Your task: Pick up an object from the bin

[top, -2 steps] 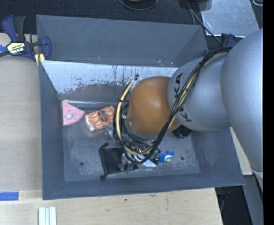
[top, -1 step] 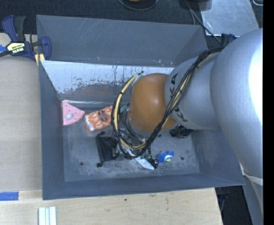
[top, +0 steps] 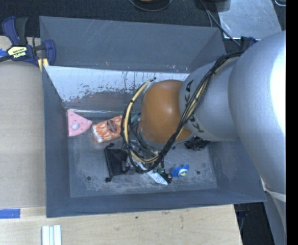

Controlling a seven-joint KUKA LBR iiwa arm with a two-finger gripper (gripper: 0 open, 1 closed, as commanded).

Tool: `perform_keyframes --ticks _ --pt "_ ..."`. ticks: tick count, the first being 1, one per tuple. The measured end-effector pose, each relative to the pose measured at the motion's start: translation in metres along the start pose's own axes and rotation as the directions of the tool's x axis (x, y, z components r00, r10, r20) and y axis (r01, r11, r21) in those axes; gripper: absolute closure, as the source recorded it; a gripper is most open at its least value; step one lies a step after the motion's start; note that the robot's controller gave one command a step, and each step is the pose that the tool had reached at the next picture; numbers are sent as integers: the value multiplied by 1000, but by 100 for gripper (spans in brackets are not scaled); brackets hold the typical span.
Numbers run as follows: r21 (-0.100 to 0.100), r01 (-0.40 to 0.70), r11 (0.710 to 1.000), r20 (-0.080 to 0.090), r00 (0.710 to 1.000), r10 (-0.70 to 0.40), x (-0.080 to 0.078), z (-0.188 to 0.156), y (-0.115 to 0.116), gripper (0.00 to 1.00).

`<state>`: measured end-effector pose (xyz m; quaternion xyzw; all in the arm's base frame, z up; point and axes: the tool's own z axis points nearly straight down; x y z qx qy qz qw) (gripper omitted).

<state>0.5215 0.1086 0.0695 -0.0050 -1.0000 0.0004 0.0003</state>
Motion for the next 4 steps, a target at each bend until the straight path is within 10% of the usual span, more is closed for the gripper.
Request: perform_keyframes --ticks 4 --pt "2 0 1000 -4 1000 0 1 -44 -1 100"
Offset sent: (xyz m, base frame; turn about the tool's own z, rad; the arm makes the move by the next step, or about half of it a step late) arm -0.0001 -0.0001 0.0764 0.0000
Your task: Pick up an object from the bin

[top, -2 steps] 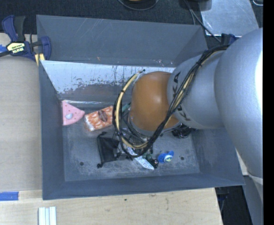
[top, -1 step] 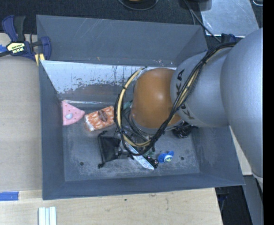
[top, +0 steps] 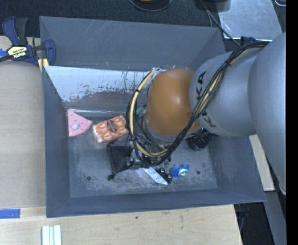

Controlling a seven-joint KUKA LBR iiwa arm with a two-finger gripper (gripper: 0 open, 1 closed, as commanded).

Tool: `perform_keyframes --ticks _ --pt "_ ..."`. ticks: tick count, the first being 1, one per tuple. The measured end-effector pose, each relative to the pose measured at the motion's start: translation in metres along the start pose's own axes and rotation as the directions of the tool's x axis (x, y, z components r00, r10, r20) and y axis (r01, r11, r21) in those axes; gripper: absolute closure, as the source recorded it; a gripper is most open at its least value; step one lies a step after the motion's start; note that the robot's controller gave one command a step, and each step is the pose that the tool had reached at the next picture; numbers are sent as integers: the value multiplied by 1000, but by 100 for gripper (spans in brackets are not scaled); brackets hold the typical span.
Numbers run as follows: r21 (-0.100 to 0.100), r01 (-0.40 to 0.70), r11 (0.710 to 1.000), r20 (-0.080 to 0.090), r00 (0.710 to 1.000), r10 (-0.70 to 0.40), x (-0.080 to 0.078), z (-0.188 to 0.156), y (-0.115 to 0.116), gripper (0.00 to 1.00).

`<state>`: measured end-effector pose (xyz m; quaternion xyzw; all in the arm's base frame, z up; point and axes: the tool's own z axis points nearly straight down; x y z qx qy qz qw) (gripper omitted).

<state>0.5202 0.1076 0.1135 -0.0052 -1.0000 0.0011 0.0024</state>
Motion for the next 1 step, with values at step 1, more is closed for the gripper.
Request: perform_keyframes --ticks 1 --pt "0 -1 1000 -1 1000 1 1 -20 0 100"
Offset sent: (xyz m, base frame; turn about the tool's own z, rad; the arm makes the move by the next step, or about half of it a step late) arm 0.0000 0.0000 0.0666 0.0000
